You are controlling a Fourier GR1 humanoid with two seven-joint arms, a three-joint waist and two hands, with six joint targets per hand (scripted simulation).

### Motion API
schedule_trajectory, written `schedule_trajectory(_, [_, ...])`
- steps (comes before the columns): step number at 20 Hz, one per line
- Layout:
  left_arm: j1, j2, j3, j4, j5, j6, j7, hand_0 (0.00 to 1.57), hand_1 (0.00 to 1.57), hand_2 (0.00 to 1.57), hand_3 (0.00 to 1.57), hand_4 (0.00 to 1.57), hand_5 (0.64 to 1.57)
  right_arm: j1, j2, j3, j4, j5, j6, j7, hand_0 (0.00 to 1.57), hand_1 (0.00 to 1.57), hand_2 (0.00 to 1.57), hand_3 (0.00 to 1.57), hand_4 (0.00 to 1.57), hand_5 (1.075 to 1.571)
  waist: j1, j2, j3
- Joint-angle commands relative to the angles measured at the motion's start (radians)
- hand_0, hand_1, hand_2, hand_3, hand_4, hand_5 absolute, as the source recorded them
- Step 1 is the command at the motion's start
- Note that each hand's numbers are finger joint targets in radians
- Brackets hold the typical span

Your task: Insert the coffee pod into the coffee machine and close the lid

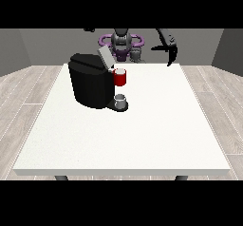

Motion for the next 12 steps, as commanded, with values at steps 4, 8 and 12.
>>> schedule_trajectory(4, [-0.026, -0.018, -0.047, -0.089, 0.025, -0.027, -0.053, 0.0, 0.0, 0.0, 0.0, 0.19, 1.571, -0.092, 0.017, 0.069, -0.04, 0.049, -0.139, 0.077, 0.0, 0.0, 0.0, 0.0, 0.35, 1.571, 0.078, 0.168, 0.0004])
schedule_trajectory(8, [-0.036, -0.04, -0.086, -0.184, 0.033, -0.015, -0.02, 0.0, 0.0, 0.0, 0.0, 0.19, 1.571, -0.219, -0.013, -0.087, 0.012, 0.039, -0.094, 0.067, 0.0, 0.0, 0.0, 0.0, 0.27, 1.571, 0.124, 0.219, 0.0007])
schedule_trajectory(12, [0.044, -0.061, -0.143, -0.292, 0.036, -0.047, 0.024, 0.0, 0.0, 0.0, 0.0, 0.36, 1.571, -0.245, 0.01, -0.085, 0.087, 0.149, -0.196, 0.082, 0.0, 0.0, 0.0, 0.0, 0.21, 1.571, 0.189, 0.197, 0.0008])
